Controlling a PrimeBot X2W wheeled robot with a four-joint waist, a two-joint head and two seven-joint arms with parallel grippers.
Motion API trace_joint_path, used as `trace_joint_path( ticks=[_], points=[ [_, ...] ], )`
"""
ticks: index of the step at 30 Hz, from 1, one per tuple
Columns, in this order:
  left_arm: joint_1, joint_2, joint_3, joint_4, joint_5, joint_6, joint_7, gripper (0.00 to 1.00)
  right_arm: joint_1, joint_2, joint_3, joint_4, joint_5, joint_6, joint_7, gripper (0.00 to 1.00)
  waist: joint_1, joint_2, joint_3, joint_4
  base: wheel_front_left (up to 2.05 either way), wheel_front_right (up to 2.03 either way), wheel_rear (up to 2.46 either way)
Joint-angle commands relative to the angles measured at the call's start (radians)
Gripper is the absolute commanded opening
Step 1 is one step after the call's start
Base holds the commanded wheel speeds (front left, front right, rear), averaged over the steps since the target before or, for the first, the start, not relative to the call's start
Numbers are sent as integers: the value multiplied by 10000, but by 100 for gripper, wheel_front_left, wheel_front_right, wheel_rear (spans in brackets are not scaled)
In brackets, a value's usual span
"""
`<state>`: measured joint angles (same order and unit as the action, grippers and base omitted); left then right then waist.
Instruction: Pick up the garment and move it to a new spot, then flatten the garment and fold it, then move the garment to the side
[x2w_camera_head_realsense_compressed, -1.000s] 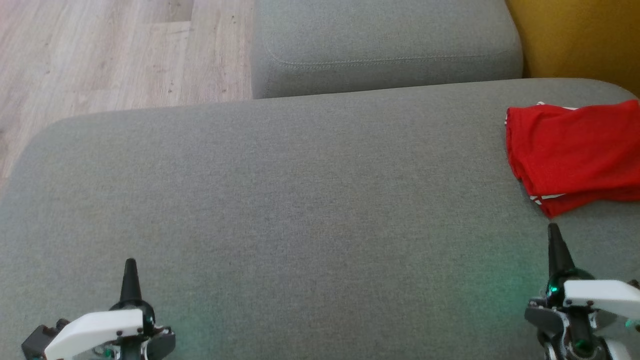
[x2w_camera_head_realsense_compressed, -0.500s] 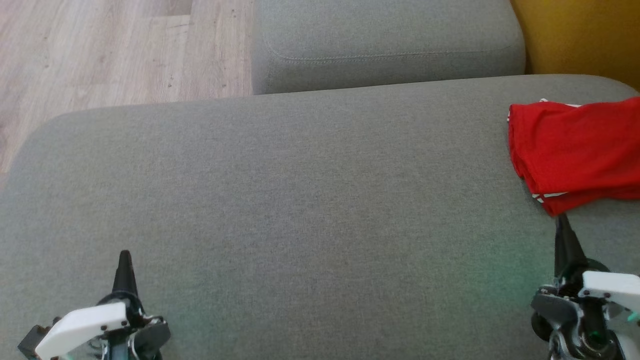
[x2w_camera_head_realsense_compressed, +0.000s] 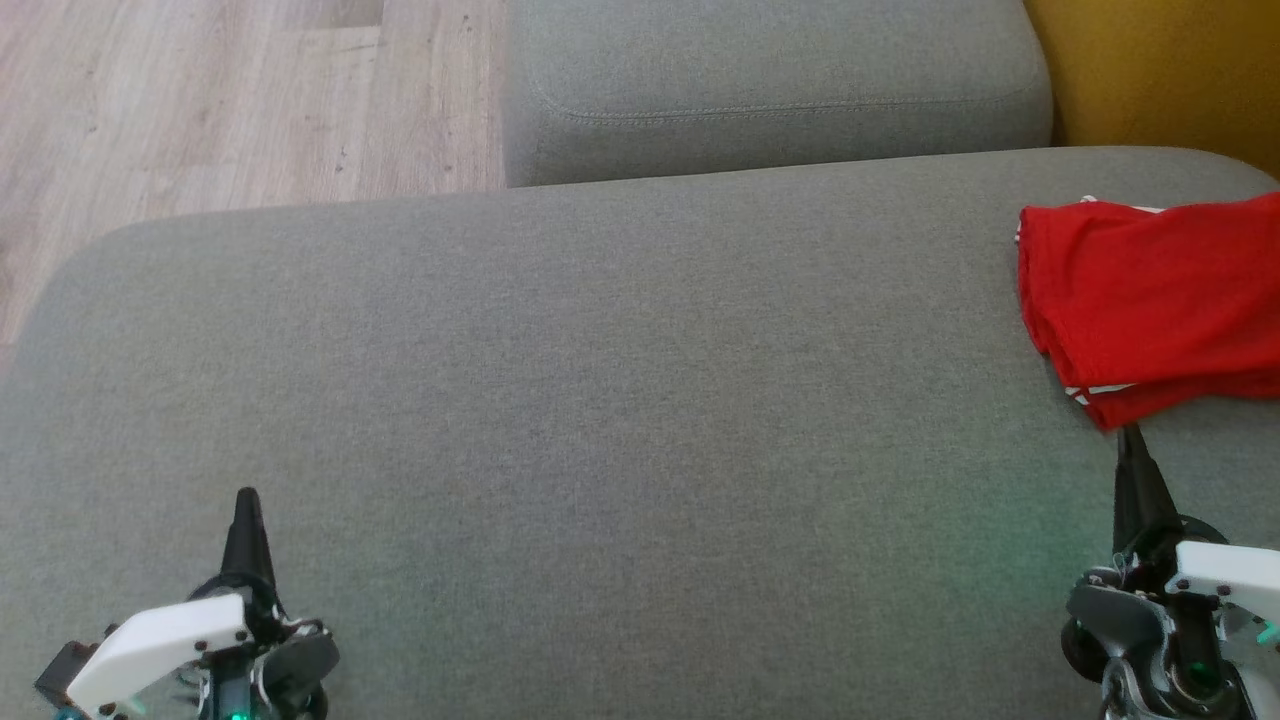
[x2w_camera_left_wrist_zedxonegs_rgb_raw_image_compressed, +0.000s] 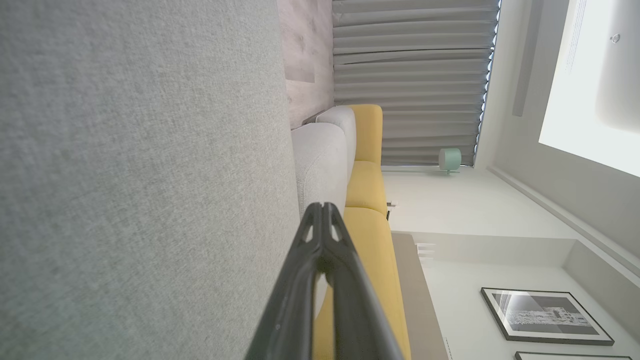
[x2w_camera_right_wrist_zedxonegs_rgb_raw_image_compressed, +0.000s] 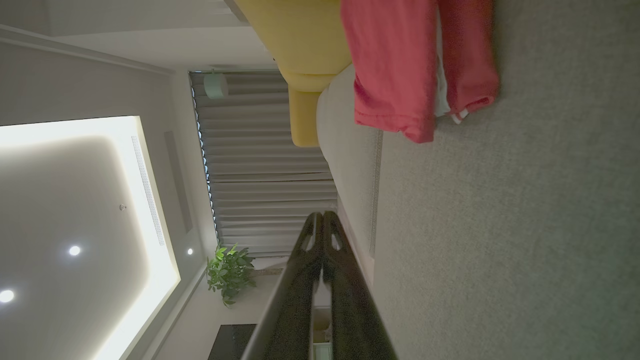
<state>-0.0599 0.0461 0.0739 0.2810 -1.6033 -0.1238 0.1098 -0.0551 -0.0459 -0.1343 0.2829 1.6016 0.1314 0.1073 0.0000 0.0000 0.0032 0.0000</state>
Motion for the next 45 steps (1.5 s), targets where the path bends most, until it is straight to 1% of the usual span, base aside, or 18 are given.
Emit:
trace_joint_path(
  ticks=[1, 45],
  points=[
    [-483, 41, 399, -355, -52, -69, 35, 0, -529, -50, 204, -382, 69, -7, 60, 0, 0, 0, -1, 0, 0, 0, 0],
    [-482, 41, 398, -357, -53, -69, 34, 0, -529, -46, 199, -381, 64, -7, 64, 0, 0, 0, -1, 0, 0, 0, 0]
  ],
)
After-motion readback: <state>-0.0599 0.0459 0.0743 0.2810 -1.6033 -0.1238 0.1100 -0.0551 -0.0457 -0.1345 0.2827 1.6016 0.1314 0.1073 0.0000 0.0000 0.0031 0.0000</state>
